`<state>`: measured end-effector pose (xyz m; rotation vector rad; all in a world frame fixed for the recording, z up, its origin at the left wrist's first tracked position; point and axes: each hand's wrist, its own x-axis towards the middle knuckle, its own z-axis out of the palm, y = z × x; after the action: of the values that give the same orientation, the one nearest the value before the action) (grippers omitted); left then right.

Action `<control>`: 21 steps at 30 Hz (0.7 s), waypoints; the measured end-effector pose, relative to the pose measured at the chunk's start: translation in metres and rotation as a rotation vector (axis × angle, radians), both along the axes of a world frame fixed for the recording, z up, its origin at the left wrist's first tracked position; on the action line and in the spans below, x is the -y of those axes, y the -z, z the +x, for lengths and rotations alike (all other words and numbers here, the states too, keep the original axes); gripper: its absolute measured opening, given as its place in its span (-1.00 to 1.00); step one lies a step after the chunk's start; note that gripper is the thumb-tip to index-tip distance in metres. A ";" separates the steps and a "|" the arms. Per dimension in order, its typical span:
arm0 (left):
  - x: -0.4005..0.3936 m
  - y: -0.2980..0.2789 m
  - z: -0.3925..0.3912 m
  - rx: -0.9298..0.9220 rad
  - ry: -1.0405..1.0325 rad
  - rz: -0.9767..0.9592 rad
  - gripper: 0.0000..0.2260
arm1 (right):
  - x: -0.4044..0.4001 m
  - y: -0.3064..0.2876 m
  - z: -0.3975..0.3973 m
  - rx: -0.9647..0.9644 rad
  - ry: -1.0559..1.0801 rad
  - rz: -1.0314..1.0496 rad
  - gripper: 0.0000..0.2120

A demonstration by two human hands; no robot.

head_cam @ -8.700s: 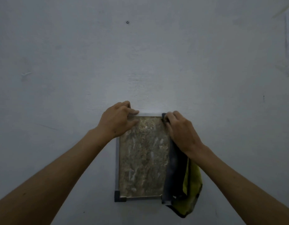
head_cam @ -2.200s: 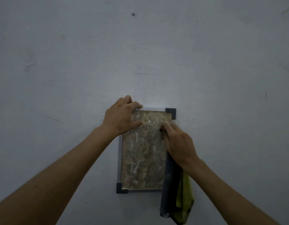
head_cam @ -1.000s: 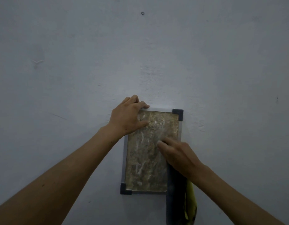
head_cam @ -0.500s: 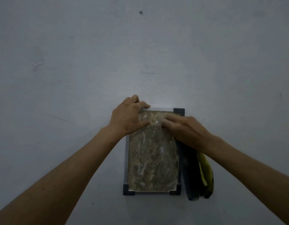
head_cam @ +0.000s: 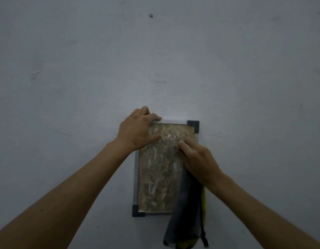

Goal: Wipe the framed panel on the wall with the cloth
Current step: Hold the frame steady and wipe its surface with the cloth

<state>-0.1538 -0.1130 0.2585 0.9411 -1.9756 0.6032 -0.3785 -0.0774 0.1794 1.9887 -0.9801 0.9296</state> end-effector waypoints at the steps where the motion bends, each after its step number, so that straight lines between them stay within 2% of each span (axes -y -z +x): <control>1: 0.000 0.000 0.000 0.001 0.000 0.004 -0.45 | 0.000 0.010 0.002 -0.012 0.010 0.024 -0.94; 3: -0.001 0.000 0.000 0.010 0.001 0.011 -0.45 | 0.003 0.016 0.002 0.026 0.019 0.032 -0.91; 7: -0.001 0.000 0.000 0.007 -0.010 0.003 -0.46 | 0.005 0.015 0.017 0.505 0.019 -0.027 -0.88; 11: 0.001 0.001 0.000 0.003 -0.016 -0.005 -0.46 | 0.007 0.030 0.036 0.548 0.027 0.008 -0.86; 15: 0.000 0.000 -0.001 -0.002 -0.015 -0.003 -0.47 | 0.006 0.030 0.035 0.826 0.006 -0.060 -0.90; 19: 0.001 0.001 -0.001 -0.001 -0.009 -0.011 -0.48 | 0.006 0.040 0.052 0.660 0.017 -0.031 -0.87; 21: 0.001 0.001 -0.001 0.000 -0.005 -0.014 -0.48 | 0.009 0.033 0.045 0.694 0.009 -0.038 -0.87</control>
<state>-0.1548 -0.1139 0.2576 0.9379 -1.9673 0.6189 -0.3339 -0.0867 0.1463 1.6393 -1.3147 1.6736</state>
